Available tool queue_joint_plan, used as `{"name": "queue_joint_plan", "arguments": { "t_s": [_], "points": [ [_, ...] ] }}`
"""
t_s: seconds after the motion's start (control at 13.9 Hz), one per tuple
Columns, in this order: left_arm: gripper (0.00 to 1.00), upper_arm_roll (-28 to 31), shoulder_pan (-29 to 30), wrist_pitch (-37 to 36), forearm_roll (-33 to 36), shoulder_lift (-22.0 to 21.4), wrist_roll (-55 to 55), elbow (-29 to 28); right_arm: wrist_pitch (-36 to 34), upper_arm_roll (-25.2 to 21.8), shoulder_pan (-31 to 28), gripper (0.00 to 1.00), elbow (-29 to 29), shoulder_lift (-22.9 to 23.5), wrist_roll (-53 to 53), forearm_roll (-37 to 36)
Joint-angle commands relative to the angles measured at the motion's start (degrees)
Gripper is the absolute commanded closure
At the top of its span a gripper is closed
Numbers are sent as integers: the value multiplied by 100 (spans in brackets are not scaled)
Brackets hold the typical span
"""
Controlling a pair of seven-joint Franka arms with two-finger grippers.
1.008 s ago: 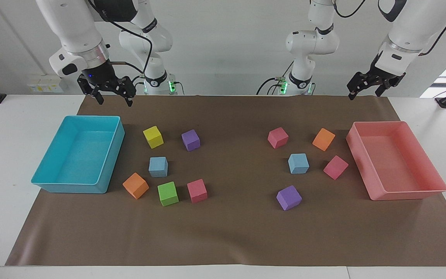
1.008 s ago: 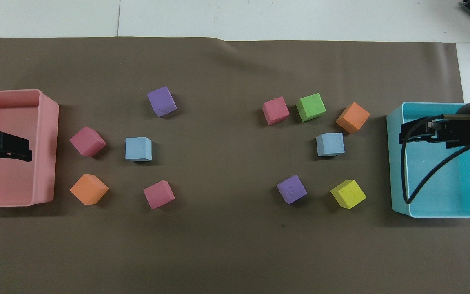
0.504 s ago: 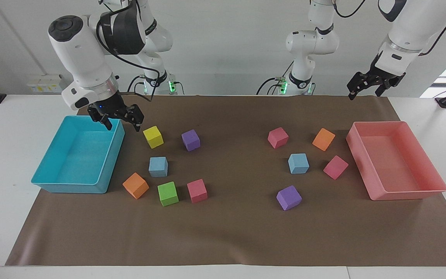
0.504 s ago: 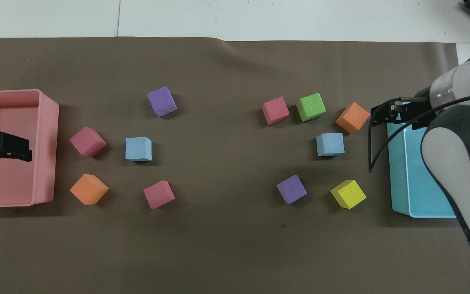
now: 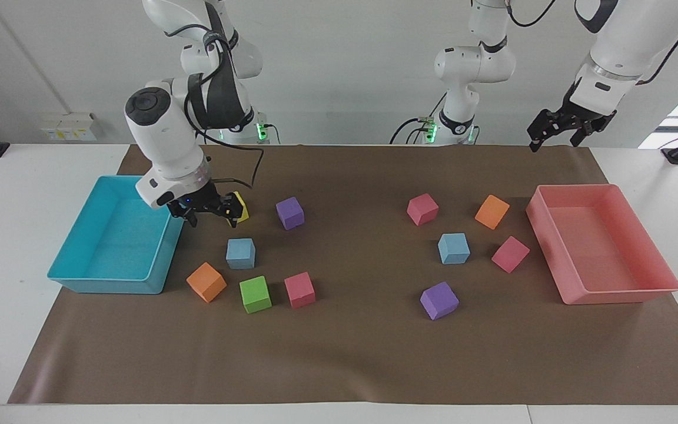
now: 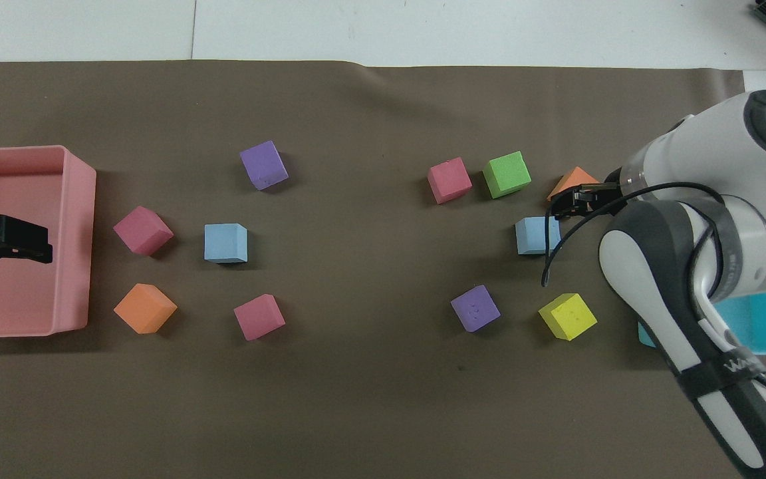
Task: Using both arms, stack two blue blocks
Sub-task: 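Reach the right gripper to the light-blue cube beside the orange cube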
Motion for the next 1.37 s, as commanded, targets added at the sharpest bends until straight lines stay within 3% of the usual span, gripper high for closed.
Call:
{"name": "queue_joint_plan", "arguments": {
  "t_s": [0.0, 0.36, 0.94, 1.3],
  "points": [
    [0, -55, 72, -41, -15, -43, 13, 21, 320, 28, -13, 0, -152, 150, 179, -54],
    [0, -46, 81, -50, -15, -43, 22, 21, 1102, 28, 74, 0, -644, 353, 179, -63],
    [0, -46, 81, -41, -15, -43, 22, 21, 1797, 28, 259, 0, -881, 767, 346, -361],
    [0, -46, 81, -41, -15, -43, 22, 21, 1850, 28, 259, 0, -996, 758, 346, -370]
  ]
}}
